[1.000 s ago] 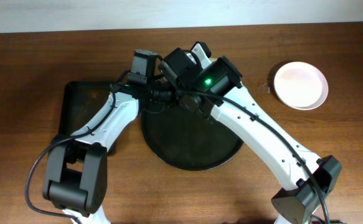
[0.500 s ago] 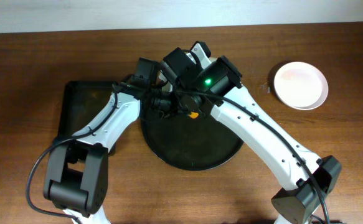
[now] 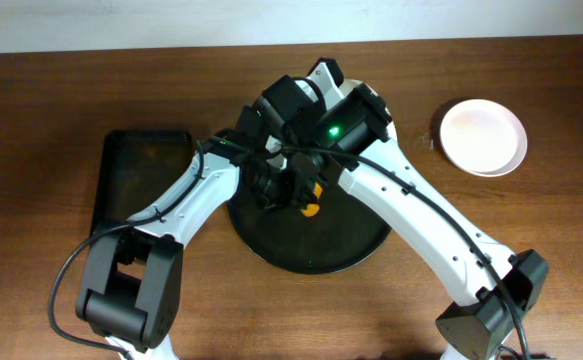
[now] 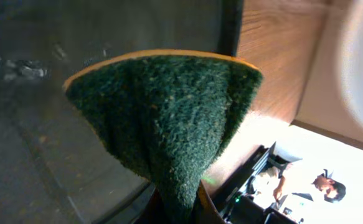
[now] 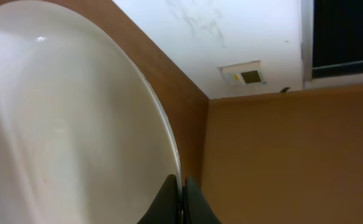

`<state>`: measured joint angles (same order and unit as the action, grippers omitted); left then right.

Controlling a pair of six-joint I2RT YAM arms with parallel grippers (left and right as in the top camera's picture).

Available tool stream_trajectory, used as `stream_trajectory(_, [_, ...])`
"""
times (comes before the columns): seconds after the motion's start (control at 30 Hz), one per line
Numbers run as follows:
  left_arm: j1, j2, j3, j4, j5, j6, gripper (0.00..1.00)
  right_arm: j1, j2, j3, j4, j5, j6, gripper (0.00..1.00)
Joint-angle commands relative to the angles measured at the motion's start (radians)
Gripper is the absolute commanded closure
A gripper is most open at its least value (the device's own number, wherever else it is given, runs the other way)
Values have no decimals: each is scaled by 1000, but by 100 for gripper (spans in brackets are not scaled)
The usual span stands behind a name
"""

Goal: Clean dirty plates on tray and stack at the side
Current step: 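Carry the white plate right and stack it on the pink plate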

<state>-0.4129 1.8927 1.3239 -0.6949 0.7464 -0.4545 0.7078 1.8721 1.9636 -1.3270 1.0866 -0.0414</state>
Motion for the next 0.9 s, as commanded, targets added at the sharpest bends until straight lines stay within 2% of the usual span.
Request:
stream_trajectory(0.0, [3,7,3,-26,-59,68,100,3,-36,24,7,63,23,96])
stream_trajectory(0.13, [3,7,3,-44,-164,68,100,3,-36,24,7,62,25,96])
stream_trajectory(0.37, [3,7,3,-40,-180,68,100,-13,-36,24,14,108,133,96])
stream_trajectory(0.47, [3,7,3,-40,-194,68,100,-79,-36,24,20,56,148,96])
stream_trajectory(0.57, [3,7,3,-40,-194,68,100,-235,-36,24,23,-191,155,96])
stream_trajectory(0.6, [3,7,3,-40,-195,68,100,-352,-36,24,28,-407,154,96])
stream_trajectory(0.67, [3,7,3,-32,-195,68,100,-485,-36,24,30,-594,154,96])
stream_trajectory(0.87, [3,7,3,-21,-195,68,100,-892,4,21,91,-1023,151,96])
